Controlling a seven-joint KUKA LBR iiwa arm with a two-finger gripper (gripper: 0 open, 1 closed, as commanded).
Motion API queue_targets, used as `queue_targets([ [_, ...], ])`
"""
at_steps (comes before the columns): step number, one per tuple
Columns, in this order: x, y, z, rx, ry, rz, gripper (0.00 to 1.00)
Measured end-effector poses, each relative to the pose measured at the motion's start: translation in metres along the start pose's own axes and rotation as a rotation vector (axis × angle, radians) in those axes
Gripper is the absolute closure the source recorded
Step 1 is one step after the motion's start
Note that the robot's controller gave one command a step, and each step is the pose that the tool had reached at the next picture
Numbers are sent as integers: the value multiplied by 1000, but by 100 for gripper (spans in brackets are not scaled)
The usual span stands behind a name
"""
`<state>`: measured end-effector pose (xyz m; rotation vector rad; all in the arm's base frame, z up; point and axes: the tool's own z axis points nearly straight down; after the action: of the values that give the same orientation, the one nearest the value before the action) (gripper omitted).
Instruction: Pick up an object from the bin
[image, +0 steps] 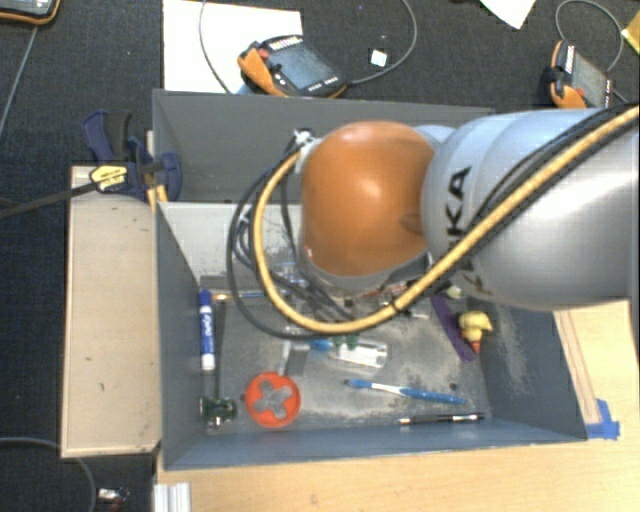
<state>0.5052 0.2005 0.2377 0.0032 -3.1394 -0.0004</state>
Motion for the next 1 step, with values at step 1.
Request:
queue_targets([
  [1, -1, -1, -2, -1, -4, 5, 0],
])
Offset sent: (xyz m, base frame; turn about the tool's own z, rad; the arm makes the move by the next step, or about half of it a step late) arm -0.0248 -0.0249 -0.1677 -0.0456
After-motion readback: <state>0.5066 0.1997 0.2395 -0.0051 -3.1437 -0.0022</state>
